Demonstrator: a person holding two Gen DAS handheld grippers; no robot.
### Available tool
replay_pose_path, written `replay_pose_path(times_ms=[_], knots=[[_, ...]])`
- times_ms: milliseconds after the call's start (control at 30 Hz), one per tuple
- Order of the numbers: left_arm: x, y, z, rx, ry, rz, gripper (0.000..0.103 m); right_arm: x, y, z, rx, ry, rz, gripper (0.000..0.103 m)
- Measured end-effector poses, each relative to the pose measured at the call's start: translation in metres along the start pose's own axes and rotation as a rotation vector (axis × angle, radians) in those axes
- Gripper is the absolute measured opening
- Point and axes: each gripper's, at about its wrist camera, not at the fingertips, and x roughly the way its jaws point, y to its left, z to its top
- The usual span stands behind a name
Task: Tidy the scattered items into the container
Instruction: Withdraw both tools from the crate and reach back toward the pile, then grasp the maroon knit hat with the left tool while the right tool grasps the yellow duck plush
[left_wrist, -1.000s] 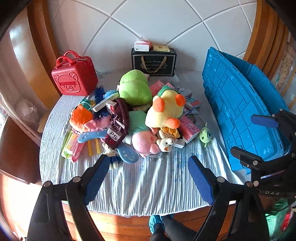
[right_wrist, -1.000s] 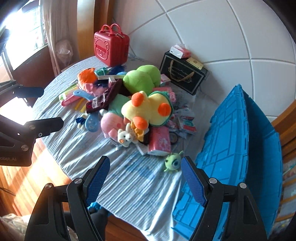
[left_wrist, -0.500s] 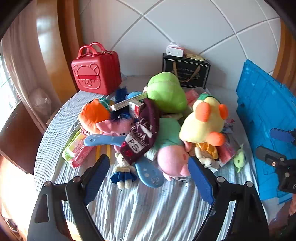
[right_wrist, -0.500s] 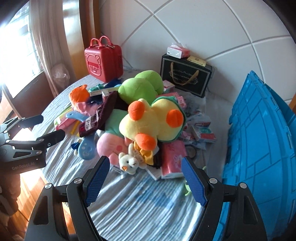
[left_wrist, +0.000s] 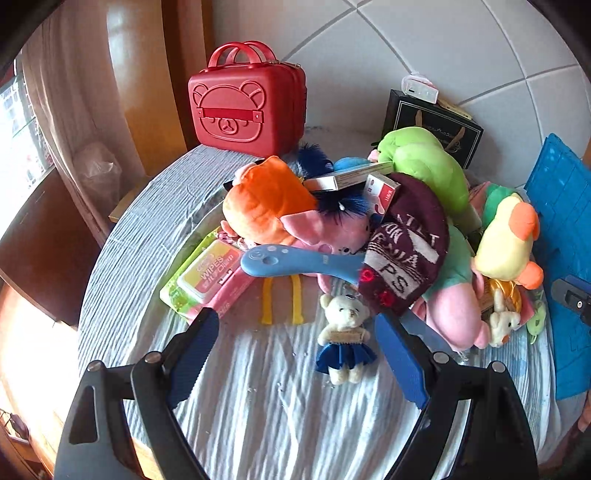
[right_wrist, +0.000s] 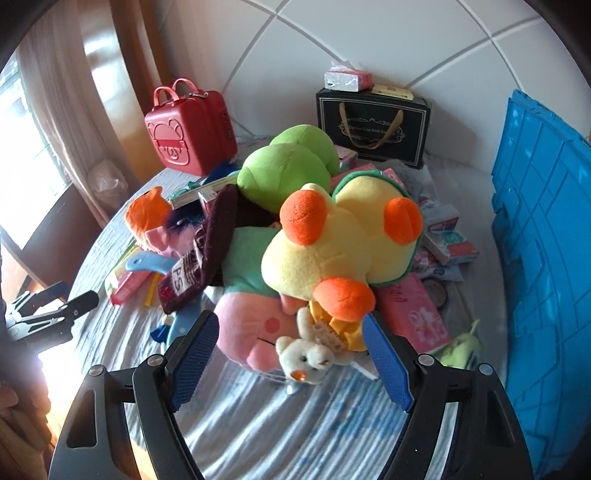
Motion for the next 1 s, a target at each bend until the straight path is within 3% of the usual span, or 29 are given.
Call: replay_pose_path(times_ms=[233, 600, 1000], knots=[[0.028, 0.018, 0.019, 0.145, 0.031, -0.088, 0.087, 0.005, 0.022, -0.010, 0.176, -0.018, -0.096, 0.080], [0.046, -0.049, 0.039, 0.270, 0.031, -0.250, 0.087, -0.017, 0.000, -0.014, 0.288, -0.032, -0.221, 0.081], [0.082, -0.117, 0.071, 0.335, 0.039, -0.257, 0.087, -0.022, -0.038, 0.014, 0.314, -0.095, -0.229, 0.081]])
